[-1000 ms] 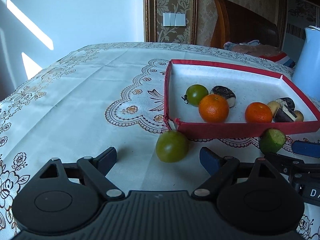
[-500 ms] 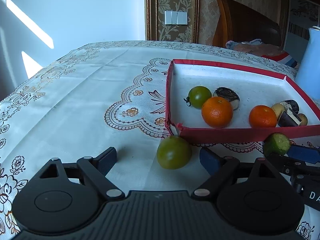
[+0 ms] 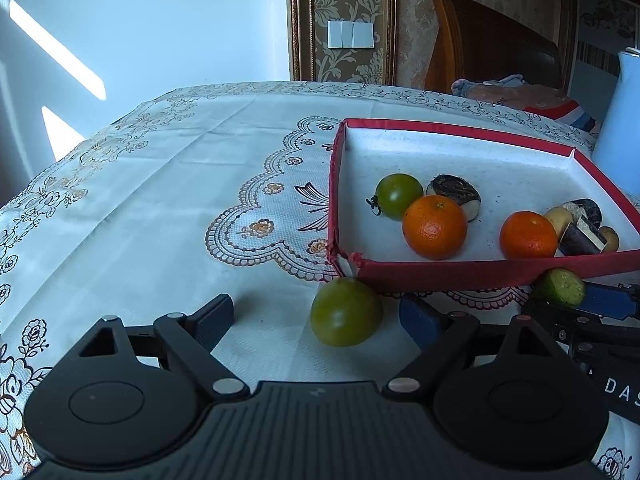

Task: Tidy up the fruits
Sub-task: 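Close right tool on the green cucumber slice, then close left tool on the green lime while right tool holds the cucumber slice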

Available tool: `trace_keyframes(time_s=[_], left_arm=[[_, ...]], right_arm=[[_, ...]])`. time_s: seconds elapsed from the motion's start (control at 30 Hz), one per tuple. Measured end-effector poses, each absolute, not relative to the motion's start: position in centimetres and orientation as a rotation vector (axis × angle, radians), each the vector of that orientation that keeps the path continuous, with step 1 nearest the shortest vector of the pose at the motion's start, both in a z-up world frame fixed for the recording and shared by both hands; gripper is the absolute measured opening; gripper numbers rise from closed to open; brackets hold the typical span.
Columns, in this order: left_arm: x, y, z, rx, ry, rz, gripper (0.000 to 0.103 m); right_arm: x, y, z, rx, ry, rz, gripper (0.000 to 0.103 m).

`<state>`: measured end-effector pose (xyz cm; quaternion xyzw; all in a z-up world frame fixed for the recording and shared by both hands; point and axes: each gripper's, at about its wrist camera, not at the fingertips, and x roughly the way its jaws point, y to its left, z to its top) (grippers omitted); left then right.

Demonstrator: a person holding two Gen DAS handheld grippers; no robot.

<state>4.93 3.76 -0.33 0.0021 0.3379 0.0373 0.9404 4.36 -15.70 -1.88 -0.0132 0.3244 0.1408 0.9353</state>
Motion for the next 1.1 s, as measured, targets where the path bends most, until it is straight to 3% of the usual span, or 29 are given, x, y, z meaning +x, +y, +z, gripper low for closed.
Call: trace_keyframes(time_s=[1.1], left_arm=[[4.55,3.68,-0.43,-0.006,0.672,0.049,0.091]], right_arm=[[4.47,-15.67,-1.92,-0.039,0.664,0.278,0.038]])
